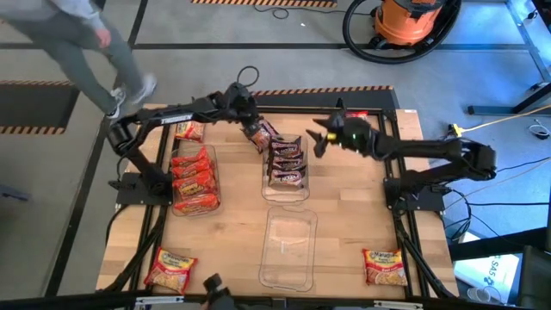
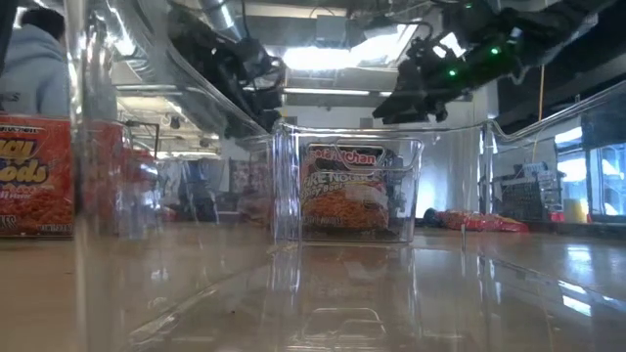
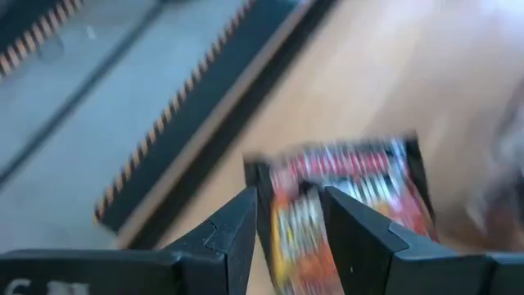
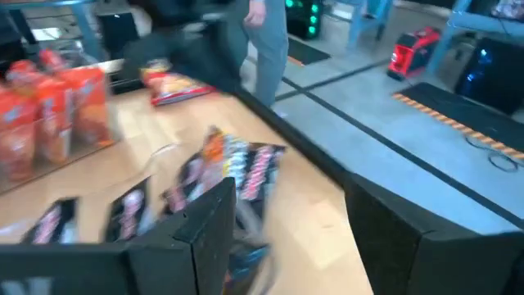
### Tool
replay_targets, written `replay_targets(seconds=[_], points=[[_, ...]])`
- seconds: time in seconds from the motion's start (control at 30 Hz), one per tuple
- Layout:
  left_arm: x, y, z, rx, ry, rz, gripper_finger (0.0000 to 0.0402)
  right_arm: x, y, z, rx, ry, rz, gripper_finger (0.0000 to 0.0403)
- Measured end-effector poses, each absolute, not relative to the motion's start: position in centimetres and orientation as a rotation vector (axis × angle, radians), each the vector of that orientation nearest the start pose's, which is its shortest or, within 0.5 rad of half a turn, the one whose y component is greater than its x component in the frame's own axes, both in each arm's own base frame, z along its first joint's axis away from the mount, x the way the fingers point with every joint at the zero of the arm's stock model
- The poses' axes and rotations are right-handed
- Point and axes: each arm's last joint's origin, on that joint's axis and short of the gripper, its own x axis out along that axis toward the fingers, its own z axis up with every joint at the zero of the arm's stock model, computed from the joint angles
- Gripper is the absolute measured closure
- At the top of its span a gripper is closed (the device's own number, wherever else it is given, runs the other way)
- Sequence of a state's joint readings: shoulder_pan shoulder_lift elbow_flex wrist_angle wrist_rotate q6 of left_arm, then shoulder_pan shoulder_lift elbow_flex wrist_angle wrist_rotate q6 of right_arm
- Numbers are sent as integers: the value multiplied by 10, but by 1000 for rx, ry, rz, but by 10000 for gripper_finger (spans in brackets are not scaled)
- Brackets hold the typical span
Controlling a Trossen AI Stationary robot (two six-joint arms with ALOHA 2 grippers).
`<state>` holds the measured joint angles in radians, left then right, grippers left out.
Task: Sort Maruchan noodles
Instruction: Put the black noodle pack into the top right transparent bin
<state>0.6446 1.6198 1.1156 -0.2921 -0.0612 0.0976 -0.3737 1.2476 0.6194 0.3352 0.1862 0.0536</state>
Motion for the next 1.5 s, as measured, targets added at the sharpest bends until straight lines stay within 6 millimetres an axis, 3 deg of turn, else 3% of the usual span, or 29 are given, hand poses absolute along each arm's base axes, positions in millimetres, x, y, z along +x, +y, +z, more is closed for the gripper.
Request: replay_targets(seconds=[0.13, 0.27, 0.43, 0.63, 0.8, 1.03, 1.23, 1.5], points=[[268, 197, 224, -221, 935, 612, 266, 238, -133, 244, 144, 314, -557, 168], [276, 195, 204, -232, 1004, 585, 266, 233, -170, 242, 261, 334, -535, 128], [289, 199, 171, -249, 1071, 555, 266, 231, -203, 213, 415, 404, -465, 102], [305, 215, 140, -190, 1008, 547, 266, 226, -225, 179, 548, 477, -450, 101], [316, 224, 133, -118, 905, 503, 266, 226, -230, 165, 610, 502, -419, 108], [322, 226, 131, -63, 853, 463, 266, 237, -240, 160, 622, 504, -388, 111], [322, 226, 131, -63, 853, 463, 266, 256, -266, 158, 680, 511, -270, 112], [322, 225, 131, -62, 854, 460, 266, 283, -300, 156, 679, 665, -175, 112]])
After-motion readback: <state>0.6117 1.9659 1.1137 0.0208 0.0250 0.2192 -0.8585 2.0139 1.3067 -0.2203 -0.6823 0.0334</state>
